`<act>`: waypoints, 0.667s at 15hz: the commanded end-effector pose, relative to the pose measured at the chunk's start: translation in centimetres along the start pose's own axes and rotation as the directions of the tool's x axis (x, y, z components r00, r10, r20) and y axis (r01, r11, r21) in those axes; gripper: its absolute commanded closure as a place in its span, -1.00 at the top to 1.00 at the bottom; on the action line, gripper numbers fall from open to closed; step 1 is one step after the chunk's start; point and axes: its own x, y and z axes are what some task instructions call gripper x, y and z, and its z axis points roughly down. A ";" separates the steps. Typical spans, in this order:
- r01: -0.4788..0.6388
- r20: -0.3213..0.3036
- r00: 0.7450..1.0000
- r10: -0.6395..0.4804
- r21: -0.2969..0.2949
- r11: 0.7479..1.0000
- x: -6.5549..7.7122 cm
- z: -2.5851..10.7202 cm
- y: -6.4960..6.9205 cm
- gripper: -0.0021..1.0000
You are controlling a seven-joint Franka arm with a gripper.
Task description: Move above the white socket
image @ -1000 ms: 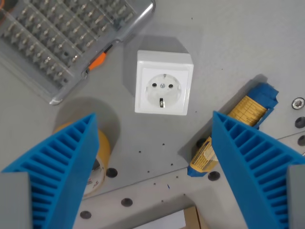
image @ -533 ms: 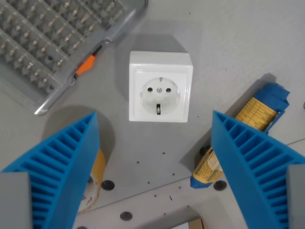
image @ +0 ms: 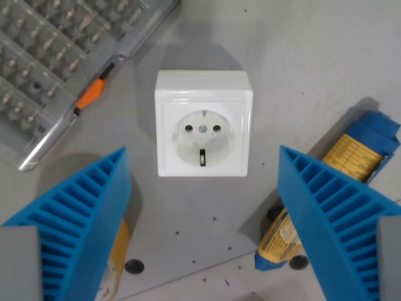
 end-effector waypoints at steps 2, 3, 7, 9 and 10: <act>-0.054 -0.086 0.995 0.056 0.031 0.998 -0.4 1.8 0.4 1.00; -0.055 -0.086 0.995 0.057 0.032 0.998 -0.5 2.1 0.5 1.00; -0.051 -0.094 0.994 0.055 0.037 0.998 -0.7 2.9 0.6 1.00; -0.046 -0.099 0.994 0.049 0.038 0.998 -0.9 3.1 0.6 1.00; -0.044 -0.099 0.994 0.047 0.038 0.998 -0.9 3.2 0.7 1.00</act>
